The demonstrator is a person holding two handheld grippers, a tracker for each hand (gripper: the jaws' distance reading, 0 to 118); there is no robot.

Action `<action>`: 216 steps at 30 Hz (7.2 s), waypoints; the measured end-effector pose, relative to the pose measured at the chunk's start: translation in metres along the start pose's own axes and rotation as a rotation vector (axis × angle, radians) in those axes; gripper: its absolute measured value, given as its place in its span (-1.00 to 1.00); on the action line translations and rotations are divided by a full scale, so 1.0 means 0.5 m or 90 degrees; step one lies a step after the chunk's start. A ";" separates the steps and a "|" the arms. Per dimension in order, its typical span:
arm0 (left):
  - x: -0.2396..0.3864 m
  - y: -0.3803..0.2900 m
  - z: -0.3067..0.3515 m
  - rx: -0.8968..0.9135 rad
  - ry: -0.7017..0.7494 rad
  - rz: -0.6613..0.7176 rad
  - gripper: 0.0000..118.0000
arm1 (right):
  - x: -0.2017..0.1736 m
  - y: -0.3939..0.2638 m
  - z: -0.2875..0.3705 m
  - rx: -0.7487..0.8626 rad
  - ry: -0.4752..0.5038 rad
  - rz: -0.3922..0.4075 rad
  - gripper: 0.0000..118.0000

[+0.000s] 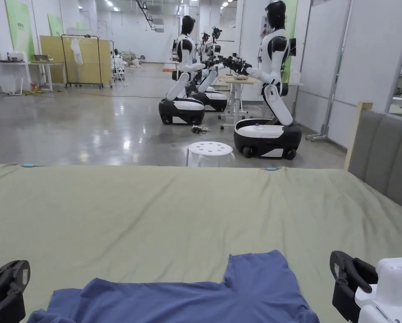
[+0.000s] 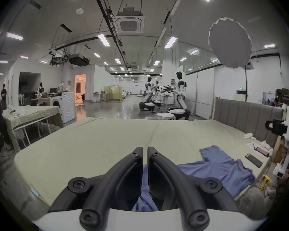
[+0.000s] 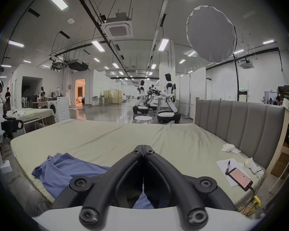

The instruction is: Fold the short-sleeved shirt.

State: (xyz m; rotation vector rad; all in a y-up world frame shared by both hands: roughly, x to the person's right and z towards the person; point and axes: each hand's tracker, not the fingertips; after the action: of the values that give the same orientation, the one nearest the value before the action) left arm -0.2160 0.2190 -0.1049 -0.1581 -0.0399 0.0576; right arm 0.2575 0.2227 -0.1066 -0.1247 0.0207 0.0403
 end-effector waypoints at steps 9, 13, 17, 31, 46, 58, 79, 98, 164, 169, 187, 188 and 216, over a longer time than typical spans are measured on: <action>-0.042 -0.033 -0.050 -0.105 -0.030 0.042 -1.00 | 0.012 -0.012 0.002 -0.025 0.002 -0.002 -0.94; -0.082 -0.054 -0.161 -0.225 -0.053 0.019 -1.00 | 0.009 -0.031 -0.015 -0.055 0.016 0.002 -0.94; -0.104 -0.068 -0.306 -0.331 -0.046 -0.033 -0.83 | 0.001 -0.053 -0.037 -0.086 0.024 0.005 -0.94; -0.157 -0.198 -0.606 -0.566 0.014 -0.067 0.79 | 0.008 -0.113 -0.127 -0.180 0.029 0.002 -0.94; -0.093 -0.205 -0.553 -0.510 -0.083 -0.110 -0.91 | 0.007 -0.125 -0.147 -0.204 0.048 -0.007 -0.94; -0.083 -0.215 -0.557 -0.516 -0.088 -0.145 -0.93 | 0.112 -0.113 -0.443 -0.319 0.087 -0.029 0.17; -0.088 -0.199 -0.558 -0.514 -0.090 -0.076 -0.93 | 0.101 -0.210 -0.754 -0.529 0.049 0.070 -0.90; -0.155 -0.070 -0.392 -0.374 -0.159 0.089 -0.93 | 0.154 0.005 -0.413 -0.259 0.163 -0.072 -0.90; 0.045 0.003 -0.038 0.008 0.002 -0.058 -1.00 | -0.026 0.020 -0.009 0.058 -0.033 0.022 -0.94; -0.037 -0.024 -0.044 -0.117 -0.122 0.034 -0.66 | -0.030 0.014 -0.017 0.031 -0.002 0.020 -0.94; -0.382 -0.243 -0.197 -0.476 -0.333 0.535 1.00 | -0.094 -0.041 -0.101 -0.078 0.065 0.057 -0.94; -0.375 -0.254 -0.204 -0.495 -0.357 0.541 1.00 | -0.097 -0.042 -0.107 -0.083 0.069 0.055 -0.94; -0.215 -0.263 -0.296 -0.544 -0.381 0.562 -0.66 | -0.031 -0.054 -0.112 -0.105 0.052 0.041 -0.94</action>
State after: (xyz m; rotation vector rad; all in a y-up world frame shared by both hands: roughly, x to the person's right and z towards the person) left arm -0.3093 0.0597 -0.2339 -1.0036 -0.5965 0.9768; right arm 0.2421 0.1883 -0.1586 -0.2910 0.1026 0.1016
